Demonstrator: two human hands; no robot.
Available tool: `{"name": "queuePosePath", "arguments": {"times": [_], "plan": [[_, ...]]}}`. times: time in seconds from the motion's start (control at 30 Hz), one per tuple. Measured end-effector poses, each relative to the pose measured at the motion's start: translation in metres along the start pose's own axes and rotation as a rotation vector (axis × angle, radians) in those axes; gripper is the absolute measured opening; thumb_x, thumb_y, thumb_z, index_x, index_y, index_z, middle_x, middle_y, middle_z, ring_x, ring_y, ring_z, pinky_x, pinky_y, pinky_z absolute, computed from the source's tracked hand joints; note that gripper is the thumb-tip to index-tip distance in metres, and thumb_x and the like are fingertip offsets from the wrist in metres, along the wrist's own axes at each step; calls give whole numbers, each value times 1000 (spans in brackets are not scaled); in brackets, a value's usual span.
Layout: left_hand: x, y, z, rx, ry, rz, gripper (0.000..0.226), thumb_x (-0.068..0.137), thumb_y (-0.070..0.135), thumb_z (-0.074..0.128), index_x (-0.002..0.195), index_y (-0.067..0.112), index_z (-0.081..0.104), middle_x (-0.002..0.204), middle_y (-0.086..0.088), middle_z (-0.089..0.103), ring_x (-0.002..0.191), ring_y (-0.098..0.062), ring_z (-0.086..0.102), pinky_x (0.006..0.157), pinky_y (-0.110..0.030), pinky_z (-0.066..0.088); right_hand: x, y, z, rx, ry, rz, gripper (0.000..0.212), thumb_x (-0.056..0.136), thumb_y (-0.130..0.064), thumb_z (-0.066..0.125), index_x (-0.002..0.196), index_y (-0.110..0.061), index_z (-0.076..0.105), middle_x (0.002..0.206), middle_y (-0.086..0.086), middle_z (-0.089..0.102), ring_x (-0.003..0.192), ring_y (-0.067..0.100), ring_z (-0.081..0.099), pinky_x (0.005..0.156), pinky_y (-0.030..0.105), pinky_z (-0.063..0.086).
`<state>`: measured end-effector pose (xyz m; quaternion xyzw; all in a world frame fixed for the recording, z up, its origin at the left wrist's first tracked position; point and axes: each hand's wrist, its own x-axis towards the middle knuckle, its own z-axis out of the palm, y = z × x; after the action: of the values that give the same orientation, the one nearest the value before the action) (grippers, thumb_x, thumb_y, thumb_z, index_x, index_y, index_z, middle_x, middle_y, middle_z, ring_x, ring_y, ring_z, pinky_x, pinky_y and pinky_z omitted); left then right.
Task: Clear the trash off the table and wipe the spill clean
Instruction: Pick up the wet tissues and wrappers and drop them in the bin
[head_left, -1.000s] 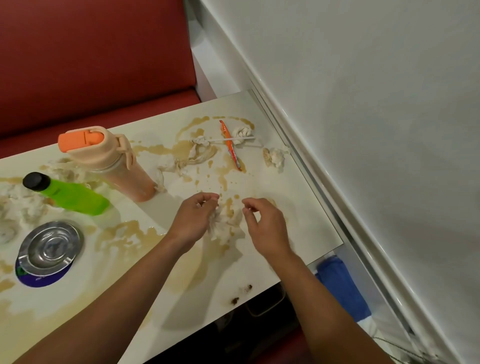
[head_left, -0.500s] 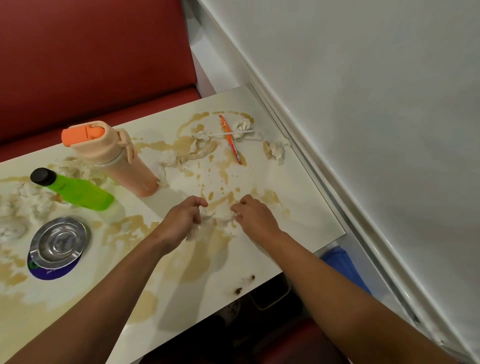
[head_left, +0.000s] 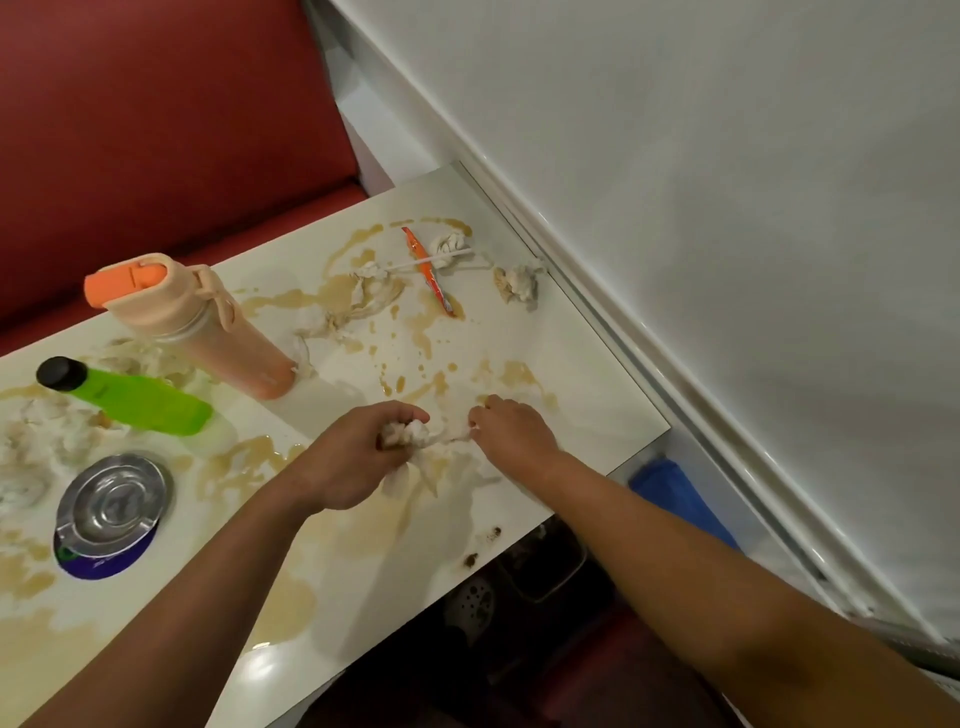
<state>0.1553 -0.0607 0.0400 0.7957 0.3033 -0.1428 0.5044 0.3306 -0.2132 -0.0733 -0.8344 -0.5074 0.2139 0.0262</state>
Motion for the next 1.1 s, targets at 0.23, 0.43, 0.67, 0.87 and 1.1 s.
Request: {"name": "queuePosePath", "arguments": {"times": [0.23,0.43,0.67,0.87,1.1], "plan": [[-13,26,26,-139,-18,93,37,95,7,66,119,36,67,121,9,68,101,-9,72,95,-41,57,-96,23,-14,450,140,304,21,102,-35,56,110,-23,70,107,-3,56,88,17,61,75,33,49],[-16,49,86,-135,-149,171,37,94,12,70,117,40,68,125,17,64,100,-10,71,90,-33,59,-189,33,10,639,281,561,10,98,-39,63,102,-31,67,96,-17,58,83,1,57,72,22,43],[-1,38,174,53,-247,233,37,92,19,71,121,41,64,116,20,59,97,5,59,87,-13,45,-246,49,80,743,339,816,11,96,-38,66,87,-31,66,77,-15,63,70,1,59,63,24,46],[6,10,247,177,-286,242,43,93,11,67,133,24,63,112,8,53,95,-3,50,81,5,30,-248,64,158,745,214,944,13,95,-37,68,97,-24,70,87,-5,70,77,11,64,67,27,43],[35,-36,299,92,-197,119,43,90,-4,63,129,14,66,122,0,60,107,-8,57,93,-7,35,-209,88,217,760,73,956,21,99,-37,62,106,-17,67,106,7,71,98,27,67,73,30,45]]}}
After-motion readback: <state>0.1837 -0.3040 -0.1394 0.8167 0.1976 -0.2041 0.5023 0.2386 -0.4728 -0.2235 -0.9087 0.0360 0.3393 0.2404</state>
